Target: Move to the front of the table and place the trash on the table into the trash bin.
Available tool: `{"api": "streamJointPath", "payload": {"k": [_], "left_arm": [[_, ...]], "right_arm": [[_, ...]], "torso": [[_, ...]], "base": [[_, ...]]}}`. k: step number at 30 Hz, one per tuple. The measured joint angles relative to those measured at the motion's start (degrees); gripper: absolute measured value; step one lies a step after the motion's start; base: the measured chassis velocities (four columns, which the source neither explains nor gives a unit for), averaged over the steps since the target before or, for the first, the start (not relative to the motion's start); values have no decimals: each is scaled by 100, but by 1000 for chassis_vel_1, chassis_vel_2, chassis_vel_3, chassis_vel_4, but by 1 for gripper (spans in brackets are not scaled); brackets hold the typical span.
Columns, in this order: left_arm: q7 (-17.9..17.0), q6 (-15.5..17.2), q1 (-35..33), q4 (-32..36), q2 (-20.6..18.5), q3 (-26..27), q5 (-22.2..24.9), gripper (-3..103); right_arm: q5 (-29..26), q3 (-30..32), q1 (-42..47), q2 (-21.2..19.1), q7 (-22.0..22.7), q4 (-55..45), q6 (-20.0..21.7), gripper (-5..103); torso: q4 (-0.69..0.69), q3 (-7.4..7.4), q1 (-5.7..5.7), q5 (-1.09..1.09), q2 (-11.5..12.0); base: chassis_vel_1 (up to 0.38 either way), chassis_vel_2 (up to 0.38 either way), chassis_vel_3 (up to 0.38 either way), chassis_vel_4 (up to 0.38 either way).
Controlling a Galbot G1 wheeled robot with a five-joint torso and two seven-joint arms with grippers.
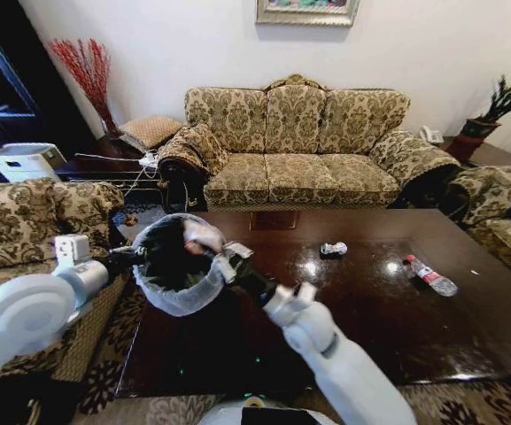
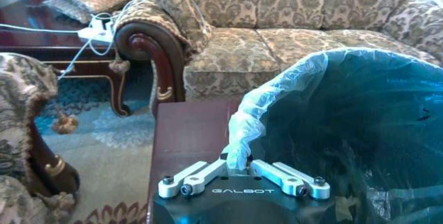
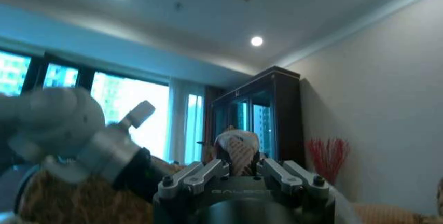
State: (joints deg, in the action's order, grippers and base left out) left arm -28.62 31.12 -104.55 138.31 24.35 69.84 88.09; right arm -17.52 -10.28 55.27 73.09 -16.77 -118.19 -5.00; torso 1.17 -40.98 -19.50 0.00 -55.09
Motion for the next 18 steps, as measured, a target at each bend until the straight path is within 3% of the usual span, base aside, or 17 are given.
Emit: {"api": "streamJointPath", "payload": {"k": [3,7,8,11,17,18], "left_arm": [[-6,20,-20,96,39,0,2,0],[-23,21,-49,125,68,-1,-1,0],[-27,21,-60,129,70,-1,-3,0],[-28,21,-61,140,72,-14,-4,0],[-27,25,-95,194,122,-33,-1,0],[-27,25,-95,194,122,-33,-1,0]], "right_arm": [[268,-107,-116,23,65,120,-21,8],[381,-173,-212,58,194,188,-18,18],[415,-177,-275,79,241,212,-5,29],[418,-181,-353,68,289,240,1,34],[340,-166,-459,41,313,221,7,61],[340,-166,-459,41,313,221,7,61]], "torso": [[-1,0,-1,-1,0],[0,0,-1,-1,0],[0,0,-1,0,0],[-1,0,-1,-1,0],[-1,0,-1,0,0],[-1,0,-1,0,0]], "base": [[0,0,0,0],[0,0,0,0],[0,0,0,0],[0,0,0,0],[0,0,0,0],[0,0,0,0]]}}
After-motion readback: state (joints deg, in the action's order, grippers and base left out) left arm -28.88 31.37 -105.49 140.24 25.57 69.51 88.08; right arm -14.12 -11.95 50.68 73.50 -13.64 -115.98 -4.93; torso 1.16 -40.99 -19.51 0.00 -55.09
